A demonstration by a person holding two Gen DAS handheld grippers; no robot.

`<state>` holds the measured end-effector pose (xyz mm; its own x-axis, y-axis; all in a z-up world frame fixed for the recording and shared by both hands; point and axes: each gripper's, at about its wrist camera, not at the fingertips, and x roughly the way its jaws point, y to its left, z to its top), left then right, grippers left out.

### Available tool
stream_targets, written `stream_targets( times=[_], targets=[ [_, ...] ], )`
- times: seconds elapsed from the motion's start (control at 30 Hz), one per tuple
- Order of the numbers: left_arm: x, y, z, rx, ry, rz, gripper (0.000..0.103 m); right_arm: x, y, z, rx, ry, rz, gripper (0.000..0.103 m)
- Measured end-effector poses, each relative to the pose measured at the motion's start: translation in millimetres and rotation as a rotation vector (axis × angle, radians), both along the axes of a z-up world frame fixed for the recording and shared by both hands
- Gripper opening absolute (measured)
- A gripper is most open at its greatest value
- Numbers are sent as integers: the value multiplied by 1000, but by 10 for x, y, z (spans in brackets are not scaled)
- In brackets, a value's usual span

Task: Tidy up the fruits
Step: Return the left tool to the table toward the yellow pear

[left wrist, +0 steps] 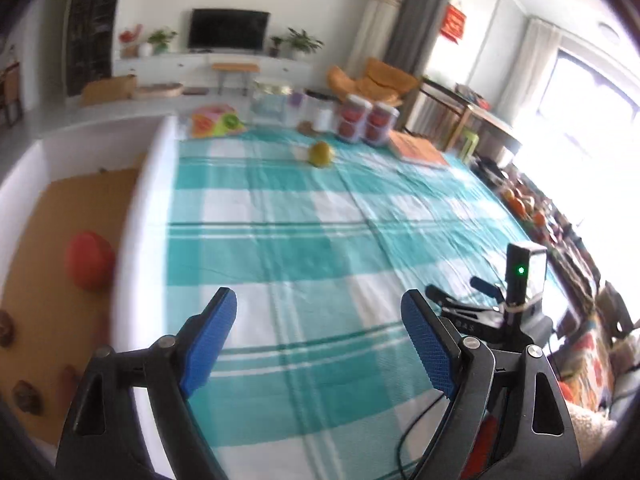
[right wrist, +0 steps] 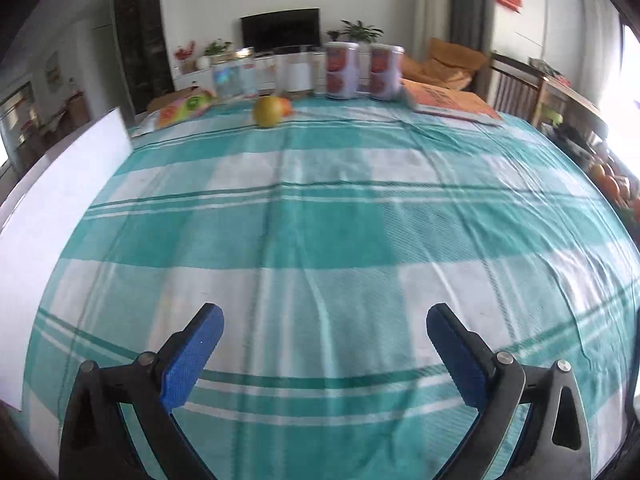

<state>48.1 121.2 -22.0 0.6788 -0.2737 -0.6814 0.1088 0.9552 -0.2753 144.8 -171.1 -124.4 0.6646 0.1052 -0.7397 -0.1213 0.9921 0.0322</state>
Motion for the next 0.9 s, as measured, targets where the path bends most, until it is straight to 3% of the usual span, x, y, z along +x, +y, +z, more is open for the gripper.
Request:
stream_targets(
  times=[0.1, 0.2, 0.47, 0.6, 0.73, 0.9],
  targets=[
    [273, -356, -286, 8, 62, -58, 86, -70, -201, 6, 66, 17, -64, 101],
    [441, -602, -478, 64, 97, -46, 86, -75, -126, 13, 24, 1, -69, 101],
    [841, -766, -693, 166, 99, -8, 86, 30, -144, -133, 63, 73, -74, 101],
    [1079, -725, -721, 141, 94, 32, 86, 62, -183, -168, 97, 95, -76, 102],
    [1460, -627, -766, 83, 70, 97, 86, 77, -112, -181, 57, 107, -70, 103],
    [2149, -540, -974, -13, 123, 143, 86, 79, -93, -191, 38, 113, -67, 103]
  ],
)
